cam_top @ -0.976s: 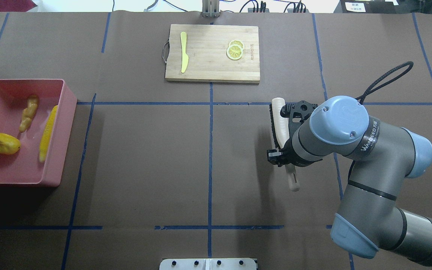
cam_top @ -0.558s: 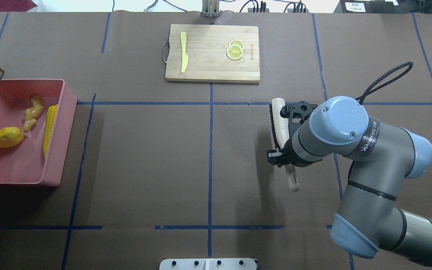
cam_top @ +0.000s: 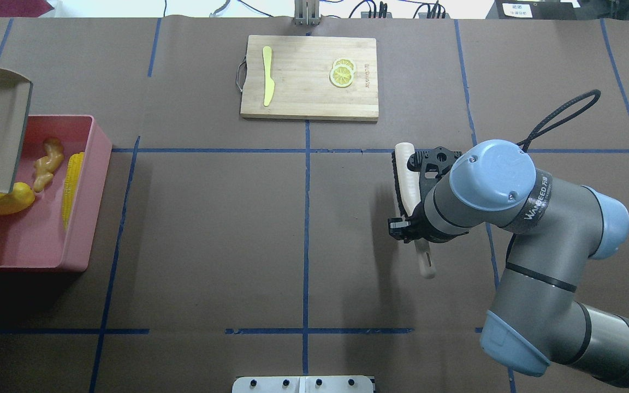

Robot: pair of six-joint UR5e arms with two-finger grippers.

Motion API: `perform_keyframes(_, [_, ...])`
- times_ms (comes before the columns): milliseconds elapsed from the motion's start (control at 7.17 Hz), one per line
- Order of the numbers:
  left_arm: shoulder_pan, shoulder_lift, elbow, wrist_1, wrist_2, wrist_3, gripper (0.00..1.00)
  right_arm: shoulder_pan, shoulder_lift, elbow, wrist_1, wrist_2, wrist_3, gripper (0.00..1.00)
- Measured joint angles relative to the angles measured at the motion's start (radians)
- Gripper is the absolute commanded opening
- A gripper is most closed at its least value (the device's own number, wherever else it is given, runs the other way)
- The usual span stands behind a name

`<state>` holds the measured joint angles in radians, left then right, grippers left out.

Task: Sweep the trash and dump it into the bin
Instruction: 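Tilt the dustpan with the left gripper to dump produce into the pink bin, then bring the empty dustpan back and set it on the table with the left gripper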

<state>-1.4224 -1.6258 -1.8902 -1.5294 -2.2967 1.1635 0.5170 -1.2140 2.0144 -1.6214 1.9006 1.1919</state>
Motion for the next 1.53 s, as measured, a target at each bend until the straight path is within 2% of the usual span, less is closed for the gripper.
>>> perform_keyframes(279, [0.004, -0.005, -0.052, -0.047, -0.078, -0.255, 0.0, 0.0, 0.004, 0.0, 0.0, 0.0, 0.0, 0.0])
perform_keyframes(418, [0.025, -0.008, -0.062, -0.114, -0.109, -0.366, 0.0, 0.0, 0.006, -0.001, 0.0, 0.0, 0.0, 0.0])
perform_keyframes(697, [0.146, -0.026, -0.086, -0.219, -0.133, -0.539, 0.03, -0.001, 0.008, -0.002, 0.0, 0.002, -0.001, 0.0])
perform_keyframes(976, [0.309, -0.082, -0.111, -0.242, -0.13, -0.712, 0.05, -0.002, 0.01, 0.0, 0.0, 0.004, -0.001, 0.0])
perform_keyframes(1116, [0.394, -0.118, -0.112, -0.244, -0.111, -0.773, 0.08, -0.002, 0.011, 0.001, 0.0, 0.007, -0.001, 0.0])
perform_keyframes(1534, [0.647, -0.218, -0.078, -0.245, 0.056, -0.823, 0.18, -0.001, 0.018, 0.005, 0.0, 0.017, -0.001, 0.0])
